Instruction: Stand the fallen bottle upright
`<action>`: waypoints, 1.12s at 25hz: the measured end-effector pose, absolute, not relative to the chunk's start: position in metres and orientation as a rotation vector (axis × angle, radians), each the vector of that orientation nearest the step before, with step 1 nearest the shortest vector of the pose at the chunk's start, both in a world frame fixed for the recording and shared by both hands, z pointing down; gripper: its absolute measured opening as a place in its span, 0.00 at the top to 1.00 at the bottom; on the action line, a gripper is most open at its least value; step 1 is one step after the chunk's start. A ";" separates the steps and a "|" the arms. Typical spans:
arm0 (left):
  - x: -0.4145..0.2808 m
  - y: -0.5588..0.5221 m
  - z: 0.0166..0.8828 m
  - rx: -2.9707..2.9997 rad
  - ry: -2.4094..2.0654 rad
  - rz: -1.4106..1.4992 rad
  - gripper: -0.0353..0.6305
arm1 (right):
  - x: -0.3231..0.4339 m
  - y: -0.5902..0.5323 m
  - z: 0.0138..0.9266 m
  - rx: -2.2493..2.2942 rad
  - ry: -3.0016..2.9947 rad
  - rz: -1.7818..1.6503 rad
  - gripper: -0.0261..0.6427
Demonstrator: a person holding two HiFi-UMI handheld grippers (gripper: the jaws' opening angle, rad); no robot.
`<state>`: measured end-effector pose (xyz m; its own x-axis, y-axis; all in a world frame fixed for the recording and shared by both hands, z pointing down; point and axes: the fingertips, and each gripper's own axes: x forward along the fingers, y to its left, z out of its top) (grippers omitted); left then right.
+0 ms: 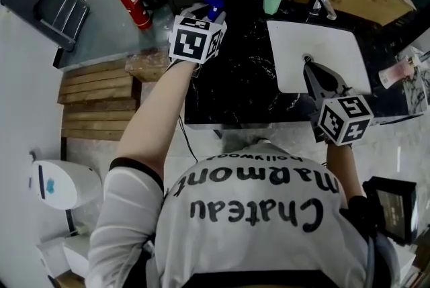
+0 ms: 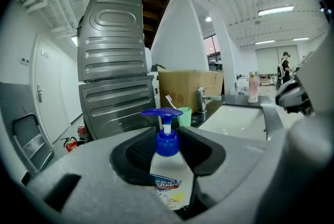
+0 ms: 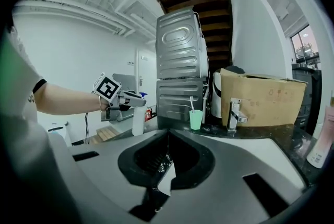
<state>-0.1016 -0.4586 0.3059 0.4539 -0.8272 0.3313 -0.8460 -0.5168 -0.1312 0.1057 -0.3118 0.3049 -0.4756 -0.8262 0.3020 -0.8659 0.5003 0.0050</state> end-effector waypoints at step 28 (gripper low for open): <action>-0.149 -0.427 0.308 2.519 -1.645 0.297 0.74 | 0.075 -0.304 0.273 1.496 -2.491 0.088 0.94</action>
